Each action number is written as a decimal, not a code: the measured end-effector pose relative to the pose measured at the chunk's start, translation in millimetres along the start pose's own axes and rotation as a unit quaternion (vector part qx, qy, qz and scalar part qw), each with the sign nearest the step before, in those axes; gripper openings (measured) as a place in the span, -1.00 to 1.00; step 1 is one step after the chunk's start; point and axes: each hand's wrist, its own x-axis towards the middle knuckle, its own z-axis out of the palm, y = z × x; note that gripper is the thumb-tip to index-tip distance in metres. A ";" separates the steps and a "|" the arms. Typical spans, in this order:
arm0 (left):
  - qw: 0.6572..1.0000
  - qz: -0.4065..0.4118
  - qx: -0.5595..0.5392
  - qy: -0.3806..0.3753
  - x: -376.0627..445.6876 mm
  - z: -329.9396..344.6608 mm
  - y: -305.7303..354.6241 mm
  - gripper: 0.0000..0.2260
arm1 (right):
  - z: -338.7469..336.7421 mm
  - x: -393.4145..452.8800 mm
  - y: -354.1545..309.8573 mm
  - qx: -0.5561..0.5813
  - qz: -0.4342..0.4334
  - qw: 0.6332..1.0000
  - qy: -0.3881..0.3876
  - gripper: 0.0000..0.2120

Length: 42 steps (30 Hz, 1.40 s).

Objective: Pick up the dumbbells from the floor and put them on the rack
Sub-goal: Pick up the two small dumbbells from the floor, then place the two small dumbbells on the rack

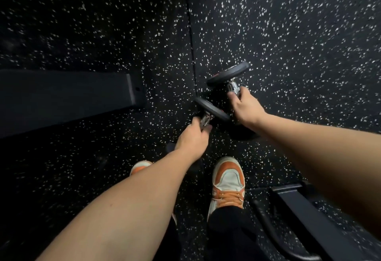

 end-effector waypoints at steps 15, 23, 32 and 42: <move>0.980 -0.087 -0.126 0.127 -48.3 -69.3 23.0 -0.68 | -29.5 -70.5 -34.0 0.044 0.006 0.999 -0.012 -0.68; 0.947 -0.097 -0.243 0.186 -199.3 -116.9 87.6 -0.64 | -119.2 -216.2 -109.6 0.058 -0.060 0.996 -0.023 -0.71; 0.879 -0.054 -0.375 0.291 -437.2 -200.0 157.2 -0.64 | -236.9 -420.8 -232.9 0.030 -0.176 0.983 -0.043 -0.65; 0.718 0.026 -0.507 0.477 -654.8 -250.7 112.1 -0.59 | -250.6 -607.8 -355.1 -0.106 -0.357 0.923 -0.096 -0.75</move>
